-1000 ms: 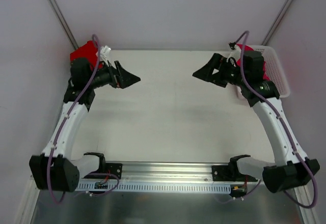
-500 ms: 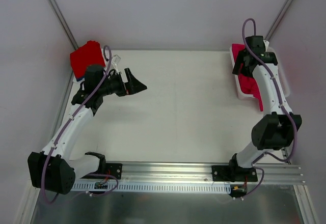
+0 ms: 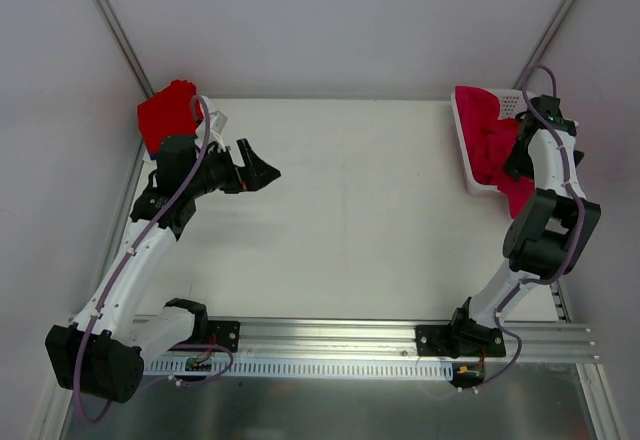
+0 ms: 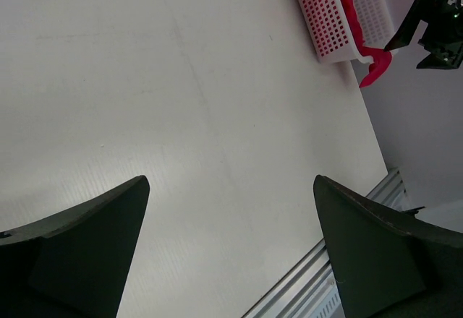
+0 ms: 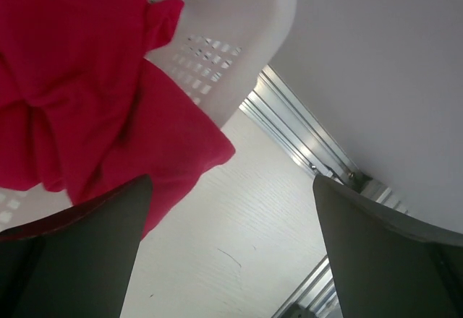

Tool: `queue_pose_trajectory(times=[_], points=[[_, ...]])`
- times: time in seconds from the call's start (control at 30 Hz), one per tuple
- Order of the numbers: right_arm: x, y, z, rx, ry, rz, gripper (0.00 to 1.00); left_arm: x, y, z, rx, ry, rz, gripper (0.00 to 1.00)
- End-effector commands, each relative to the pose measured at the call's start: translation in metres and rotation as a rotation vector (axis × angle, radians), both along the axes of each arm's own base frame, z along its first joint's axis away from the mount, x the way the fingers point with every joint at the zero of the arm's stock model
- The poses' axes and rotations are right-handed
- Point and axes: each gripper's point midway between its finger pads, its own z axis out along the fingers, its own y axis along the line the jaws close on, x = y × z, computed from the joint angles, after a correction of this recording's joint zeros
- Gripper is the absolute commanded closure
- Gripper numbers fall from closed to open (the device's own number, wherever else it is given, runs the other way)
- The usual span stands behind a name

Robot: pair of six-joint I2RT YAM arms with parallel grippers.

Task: Fold and stack the t-shirts
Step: Grab crumpled tshirt from bin with the right arm

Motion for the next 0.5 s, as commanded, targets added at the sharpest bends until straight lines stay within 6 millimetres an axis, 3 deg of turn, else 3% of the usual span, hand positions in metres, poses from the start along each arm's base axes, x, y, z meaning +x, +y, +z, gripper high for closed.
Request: queue_pose_trajectory(times=[0.0,0.13,0.17,0.27,0.47], points=[[-0.012,-0.010,-0.008,0.022,-0.019,-0.088,0.01,-0.001,-0.005,-0.006,0.014,0.011,-0.024,0.01],[-0.011,0.002,-0.019,0.105,-0.052,-0.091,0.01,-0.001,-0.006,-0.006,0.011,0.016,-0.031,0.01],[-0.012,0.014,-0.030,0.158,-0.058,-0.083,0.02,-0.001,-0.005,-0.006,0.013,0.012,-0.027,0.01],[-0.002,0.037,-0.033,0.228,-0.121,-0.023,0.02,-0.001,-0.004,-0.005,0.018,0.004,-0.020,0.01],[0.008,0.069,-0.005,0.171,-0.141,0.114,0.02,-0.002,-0.004,-0.005,0.019,0.000,-0.024,0.01]])
